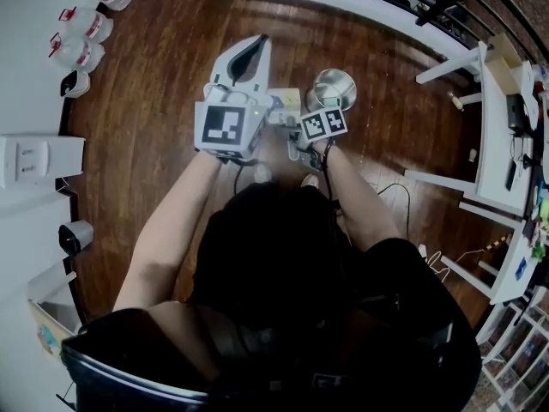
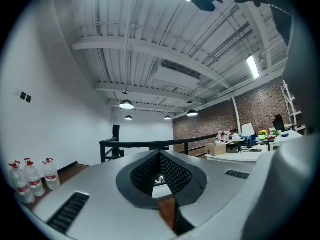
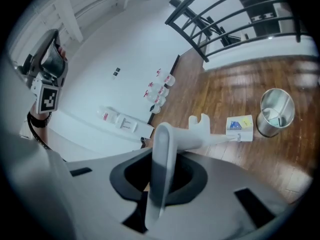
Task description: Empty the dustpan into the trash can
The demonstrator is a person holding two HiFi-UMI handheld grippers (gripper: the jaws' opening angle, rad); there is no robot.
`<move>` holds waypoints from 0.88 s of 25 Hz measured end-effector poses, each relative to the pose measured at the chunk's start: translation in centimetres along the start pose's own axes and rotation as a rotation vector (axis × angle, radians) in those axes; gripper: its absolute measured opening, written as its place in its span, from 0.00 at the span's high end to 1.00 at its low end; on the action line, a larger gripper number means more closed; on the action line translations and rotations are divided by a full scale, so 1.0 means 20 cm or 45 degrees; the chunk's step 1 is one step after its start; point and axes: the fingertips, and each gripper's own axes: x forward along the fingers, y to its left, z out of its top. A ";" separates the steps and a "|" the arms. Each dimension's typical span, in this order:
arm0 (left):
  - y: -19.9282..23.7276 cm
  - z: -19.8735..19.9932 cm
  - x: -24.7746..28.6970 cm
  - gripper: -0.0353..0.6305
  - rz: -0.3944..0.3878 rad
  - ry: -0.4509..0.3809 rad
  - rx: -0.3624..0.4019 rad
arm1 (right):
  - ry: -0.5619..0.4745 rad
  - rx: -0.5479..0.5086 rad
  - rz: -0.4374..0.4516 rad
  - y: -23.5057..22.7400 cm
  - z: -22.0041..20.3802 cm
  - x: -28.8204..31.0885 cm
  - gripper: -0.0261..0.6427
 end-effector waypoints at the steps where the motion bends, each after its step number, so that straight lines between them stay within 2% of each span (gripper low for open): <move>1: -0.01 -0.01 0.01 0.94 0.001 0.010 -0.004 | -0.007 0.011 0.016 0.00 0.00 -0.01 0.89; 5: -0.06 -0.02 0.03 0.94 0.024 0.001 0.021 | -0.057 0.100 0.084 -0.03 0.02 -0.06 0.91; 10: -0.08 0.00 0.01 0.94 0.085 0.017 0.032 | -0.063 0.106 0.124 -0.05 0.04 -0.08 0.92; 16: -0.10 -0.05 -0.01 0.94 0.166 0.112 -0.003 | -0.060 0.025 0.168 -0.02 0.08 -0.10 0.92; 22: -0.09 -0.10 -0.04 0.94 0.229 0.130 -0.025 | 0.005 -0.106 0.168 0.01 0.09 -0.11 0.92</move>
